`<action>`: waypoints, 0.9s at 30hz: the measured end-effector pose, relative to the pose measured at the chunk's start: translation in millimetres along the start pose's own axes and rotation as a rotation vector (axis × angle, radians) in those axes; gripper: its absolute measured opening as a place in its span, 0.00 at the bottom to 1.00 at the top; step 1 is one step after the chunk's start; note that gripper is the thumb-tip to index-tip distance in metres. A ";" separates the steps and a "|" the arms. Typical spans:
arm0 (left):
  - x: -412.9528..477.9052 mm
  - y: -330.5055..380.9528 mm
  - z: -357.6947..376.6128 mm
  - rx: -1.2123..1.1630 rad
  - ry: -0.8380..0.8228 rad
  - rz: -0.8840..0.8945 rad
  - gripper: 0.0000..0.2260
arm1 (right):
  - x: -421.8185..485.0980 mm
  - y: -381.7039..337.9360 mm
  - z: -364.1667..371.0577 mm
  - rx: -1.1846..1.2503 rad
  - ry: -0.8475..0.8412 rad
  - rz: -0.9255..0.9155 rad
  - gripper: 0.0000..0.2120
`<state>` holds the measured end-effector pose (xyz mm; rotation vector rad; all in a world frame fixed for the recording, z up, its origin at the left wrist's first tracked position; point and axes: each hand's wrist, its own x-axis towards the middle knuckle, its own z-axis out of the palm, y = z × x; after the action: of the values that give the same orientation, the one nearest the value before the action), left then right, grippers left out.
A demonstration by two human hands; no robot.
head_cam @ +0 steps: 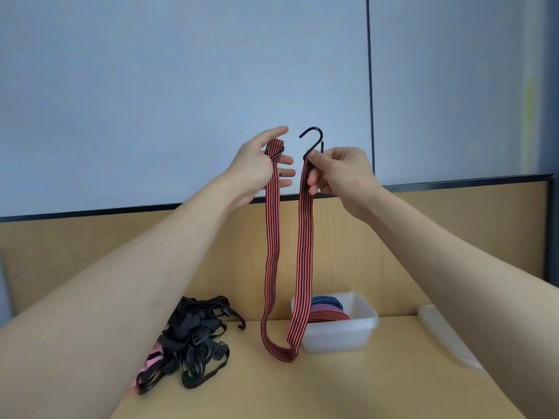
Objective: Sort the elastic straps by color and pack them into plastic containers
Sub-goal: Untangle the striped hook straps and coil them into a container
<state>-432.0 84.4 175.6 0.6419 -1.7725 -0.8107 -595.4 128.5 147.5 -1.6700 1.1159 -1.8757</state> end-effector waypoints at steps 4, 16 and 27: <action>1.8 17.5 3.5 -0.053 -0.023 0.005 0.26 | 6.1 -26.4 1.7 -0.044 0.004 -0.057 0.17; -10.3 47.1 21.6 -0.126 -0.010 0.019 0.15 | 16.9 -65.7 8.1 -0.086 0.217 -0.087 0.15; -23.4 55.0 25.6 -0.043 -0.291 -0.036 0.09 | 14.3 -74.2 11.3 -0.242 0.366 0.048 0.11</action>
<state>-451.2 142.1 198.6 0.5498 -2.0033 -1.0050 -571.8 159.5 213.2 -1.4328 1.5661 -2.1423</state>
